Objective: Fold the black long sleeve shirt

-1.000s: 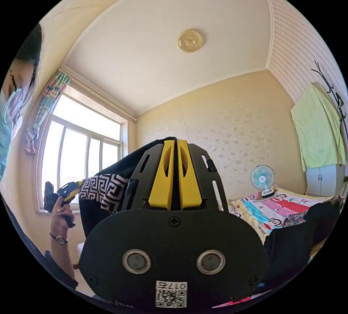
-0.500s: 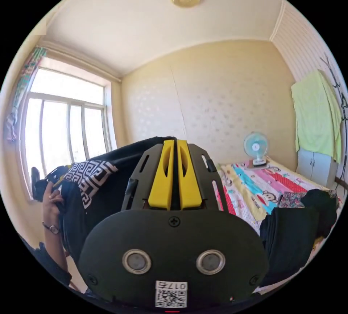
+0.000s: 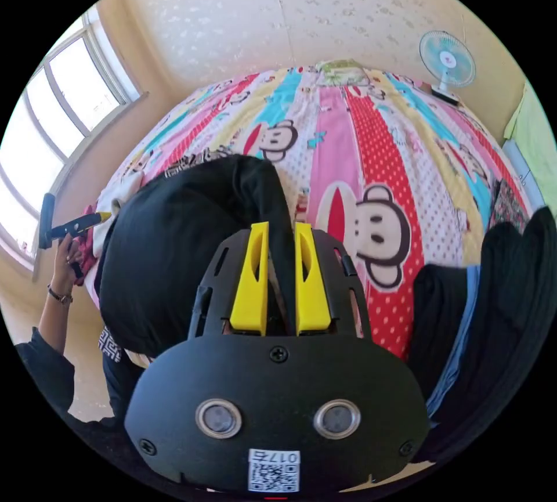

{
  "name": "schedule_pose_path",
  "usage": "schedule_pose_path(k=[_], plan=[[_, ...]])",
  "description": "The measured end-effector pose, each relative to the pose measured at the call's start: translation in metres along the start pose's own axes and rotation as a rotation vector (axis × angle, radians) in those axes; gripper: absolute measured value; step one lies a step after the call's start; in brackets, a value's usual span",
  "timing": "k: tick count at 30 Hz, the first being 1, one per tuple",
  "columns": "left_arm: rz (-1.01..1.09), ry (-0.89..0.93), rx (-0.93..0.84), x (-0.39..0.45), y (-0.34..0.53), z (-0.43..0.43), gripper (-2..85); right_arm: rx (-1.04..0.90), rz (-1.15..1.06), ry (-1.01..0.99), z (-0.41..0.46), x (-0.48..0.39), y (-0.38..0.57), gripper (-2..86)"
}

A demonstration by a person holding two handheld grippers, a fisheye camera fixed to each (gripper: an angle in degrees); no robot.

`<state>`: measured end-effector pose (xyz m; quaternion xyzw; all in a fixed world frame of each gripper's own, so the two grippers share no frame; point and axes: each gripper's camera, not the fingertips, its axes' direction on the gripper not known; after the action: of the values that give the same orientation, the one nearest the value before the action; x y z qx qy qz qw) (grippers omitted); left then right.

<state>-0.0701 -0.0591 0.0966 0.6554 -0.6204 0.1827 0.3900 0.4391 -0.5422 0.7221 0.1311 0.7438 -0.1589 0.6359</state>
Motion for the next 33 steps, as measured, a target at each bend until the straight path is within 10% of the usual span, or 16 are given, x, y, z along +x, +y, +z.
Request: schedule_pose_path(k=[10, 14, 21, 27, 33], plan=[[-0.313, -0.093, -0.022, -0.047, 0.159, -0.025, 13.0, 0.076, 0.182, 0.219, -0.043, 0.034, 0.124, 11.4], [-0.148, -0.142, -0.184, -0.058, 0.121, -0.046, 1.5, -0.236, 0.013, 0.250, -0.017, 0.047, 0.074, 6.0], [-0.444, -0.058, 0.261, -0.186, 0.098, -0.247, 3.8, -0.047, 0.147, 0.393, -0.147, 0.101, -0.036, 5.4], [-0.460, 0.156, 0.331, -0.183, 0.148, -0.247, 13.7, 0.241, 0.357, 0.101, -0.210, 0.129, -0.013, 12.8], [-0.258, 0.393, -0.026, -0.102, 0.127, -0.106, 14.6, -0.009, 0.214, -0.188, -0.108, 0.075, 0.013, 14.1]])
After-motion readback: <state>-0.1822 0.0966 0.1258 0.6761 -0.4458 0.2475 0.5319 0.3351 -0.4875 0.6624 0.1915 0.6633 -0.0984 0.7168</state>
